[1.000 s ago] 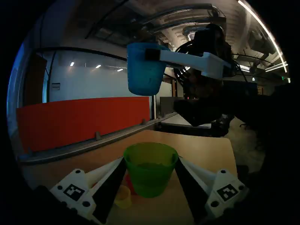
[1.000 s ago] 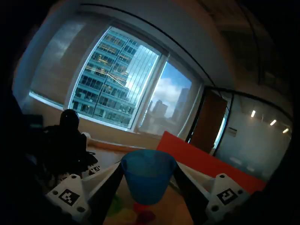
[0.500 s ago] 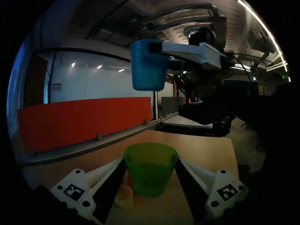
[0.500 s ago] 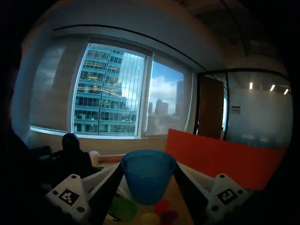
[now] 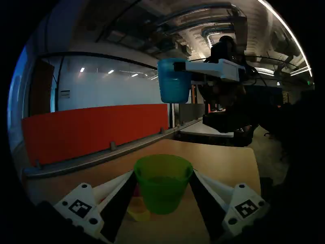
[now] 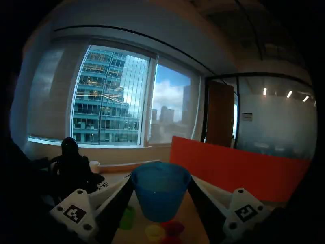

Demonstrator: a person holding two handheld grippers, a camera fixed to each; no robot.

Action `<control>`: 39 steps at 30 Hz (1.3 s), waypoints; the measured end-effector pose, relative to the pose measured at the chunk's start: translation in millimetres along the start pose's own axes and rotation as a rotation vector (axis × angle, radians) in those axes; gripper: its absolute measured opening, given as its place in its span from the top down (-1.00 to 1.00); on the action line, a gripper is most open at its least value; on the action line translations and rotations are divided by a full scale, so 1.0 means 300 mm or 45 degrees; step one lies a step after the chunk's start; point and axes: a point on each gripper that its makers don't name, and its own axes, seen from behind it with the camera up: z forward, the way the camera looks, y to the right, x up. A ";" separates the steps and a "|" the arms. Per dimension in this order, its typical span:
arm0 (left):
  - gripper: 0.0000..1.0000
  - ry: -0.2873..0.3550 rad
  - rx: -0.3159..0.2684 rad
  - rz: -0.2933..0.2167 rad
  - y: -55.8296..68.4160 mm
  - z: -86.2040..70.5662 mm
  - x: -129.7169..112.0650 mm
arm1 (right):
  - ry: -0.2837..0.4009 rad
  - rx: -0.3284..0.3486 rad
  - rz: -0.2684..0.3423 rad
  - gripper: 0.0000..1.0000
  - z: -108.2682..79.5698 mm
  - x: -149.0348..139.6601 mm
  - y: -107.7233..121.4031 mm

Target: Pour water

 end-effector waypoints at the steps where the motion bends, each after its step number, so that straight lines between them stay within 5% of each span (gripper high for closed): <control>1: -0.72 -0.003 0.004 0.001 -0.004 -0.004 -0.002 | -0.001 -0.007 0.000 -0.84 -0.007 -0.002 0.008; 18: -0.72 -0.049 0.087 0.005 -0.091 -0.081 -0.034 | -0.024 -0.121 -0.022 -0.84 -0.137 -0.058 0.125; 39: -0.72 -0.093 0.105 0.006 -0.108 -0.113 -0.059 | -0.063 -0.122 0.019 -0.85 -0.181 -0.135 0.133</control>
